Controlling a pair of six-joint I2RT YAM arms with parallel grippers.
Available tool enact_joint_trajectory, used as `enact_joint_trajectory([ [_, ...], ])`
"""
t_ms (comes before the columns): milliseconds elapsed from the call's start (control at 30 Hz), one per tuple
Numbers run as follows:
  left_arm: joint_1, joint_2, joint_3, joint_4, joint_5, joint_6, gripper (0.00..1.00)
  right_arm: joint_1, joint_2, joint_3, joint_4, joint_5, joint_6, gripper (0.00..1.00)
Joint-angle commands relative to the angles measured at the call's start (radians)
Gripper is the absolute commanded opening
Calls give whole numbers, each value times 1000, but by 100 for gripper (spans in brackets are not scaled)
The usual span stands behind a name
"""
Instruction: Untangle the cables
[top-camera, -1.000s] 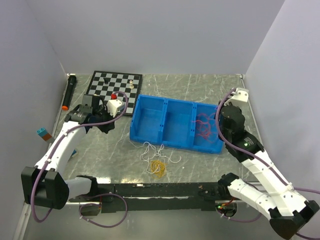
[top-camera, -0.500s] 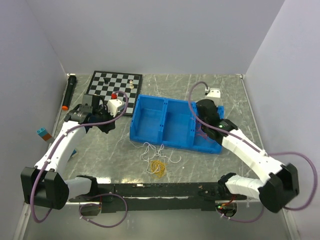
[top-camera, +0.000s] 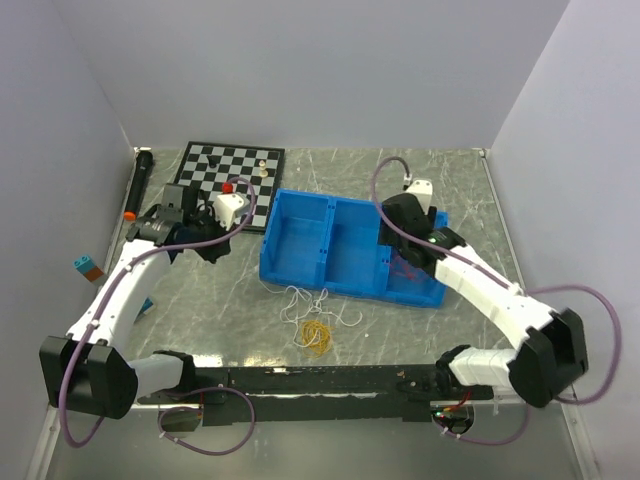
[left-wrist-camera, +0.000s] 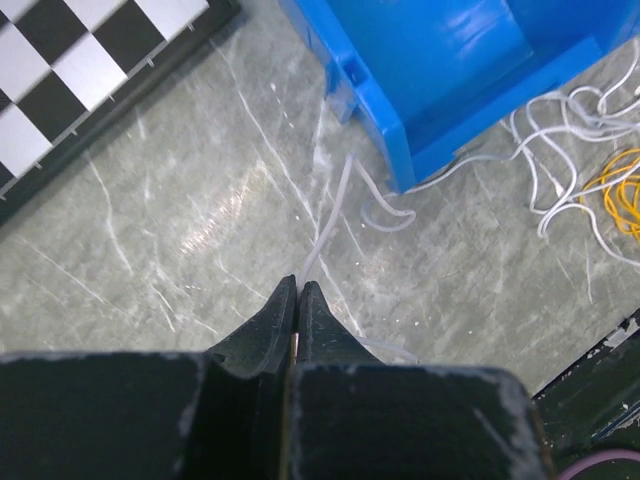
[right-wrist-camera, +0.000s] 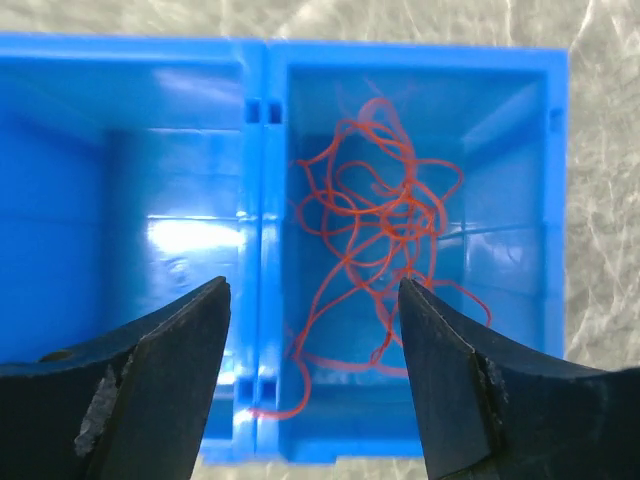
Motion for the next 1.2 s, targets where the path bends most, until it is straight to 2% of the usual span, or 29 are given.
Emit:
enact_joint_trajectory([
  [0, -8, -2, 73, -5, 54, -10, 1, -4, -188, 2, 35, -72, -4, 76],
  [200, -18, 1, 96, -15, 70, -21, 1, 42, -348, -101, 89, -182, -18, 68],
  [367, -28, 9, 151, -33, 85, -29, 1, 273, -429, -192, 176, -224, -75, 70],
  [500, -35, 10, 248, -85, 126, -45, 1, 385, -441, -268, 262, -325, -51, 73],
  [633, -38, -8, 311, -127, 154, -51, 1, 434, -382, -319, 349, -434, -5, 73],
  [900, -51, -91, 277, -139, 137, -70, 1, 499, -159, -357, 495, -505, 63, 72],
  [1167, -51, -151, 481, -41, 53, -171, 1, 566, -7, -253, 526, -370, -6, 72],
])
